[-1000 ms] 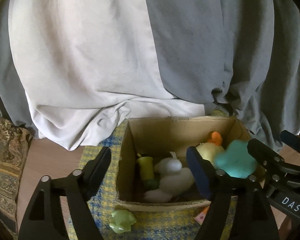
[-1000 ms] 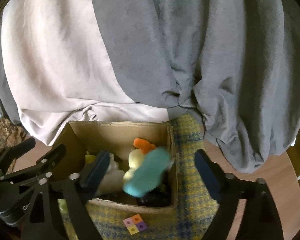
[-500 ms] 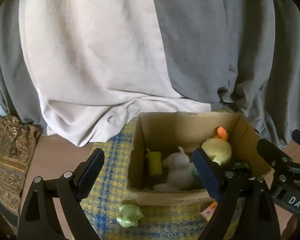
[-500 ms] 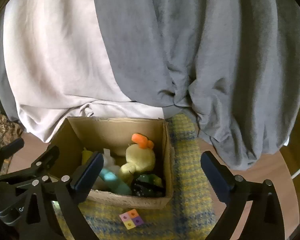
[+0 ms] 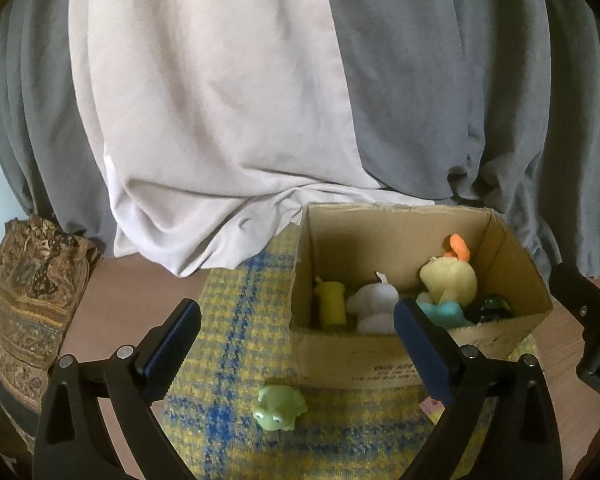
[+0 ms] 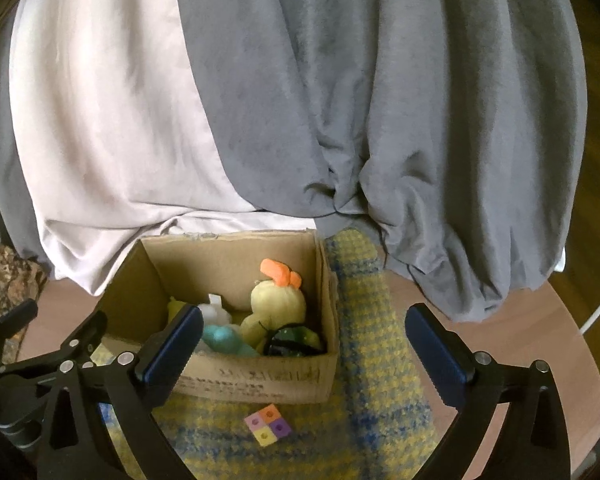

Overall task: Organize objects
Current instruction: 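Withdraw both tools from the box toward the green frog and cube block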

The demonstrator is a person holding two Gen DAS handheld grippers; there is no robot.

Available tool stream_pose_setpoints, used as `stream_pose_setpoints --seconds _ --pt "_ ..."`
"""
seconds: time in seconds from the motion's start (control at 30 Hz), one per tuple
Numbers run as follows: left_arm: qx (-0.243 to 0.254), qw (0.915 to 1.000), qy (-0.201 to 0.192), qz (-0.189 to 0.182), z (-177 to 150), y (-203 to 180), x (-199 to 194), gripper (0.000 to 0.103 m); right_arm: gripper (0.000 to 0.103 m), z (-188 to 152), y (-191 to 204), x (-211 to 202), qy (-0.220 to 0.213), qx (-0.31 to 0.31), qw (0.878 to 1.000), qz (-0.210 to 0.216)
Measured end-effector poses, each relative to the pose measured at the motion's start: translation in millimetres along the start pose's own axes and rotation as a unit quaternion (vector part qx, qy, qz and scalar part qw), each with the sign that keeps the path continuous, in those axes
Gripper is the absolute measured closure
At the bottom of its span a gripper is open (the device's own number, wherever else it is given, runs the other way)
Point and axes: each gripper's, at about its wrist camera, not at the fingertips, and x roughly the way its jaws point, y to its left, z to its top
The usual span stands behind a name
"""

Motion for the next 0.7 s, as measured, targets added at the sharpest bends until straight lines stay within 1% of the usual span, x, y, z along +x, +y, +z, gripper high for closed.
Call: stream_pose_setpoints --seconds 0.2,0.7 --pt "0.001 0.9999 -0.008 0.015 -13.2 3.7 -7.8 0.003 0.001 -12.2 -0.4 -3.1 0.005 0.006 1.0 0.001" --pt "-0.004 0.9996 0.003 0.029 -46.9 17.8 -6.7 0.003 0.001 -47.7 11.4 -1.0 0.022 -0.004 1.0 0.001"
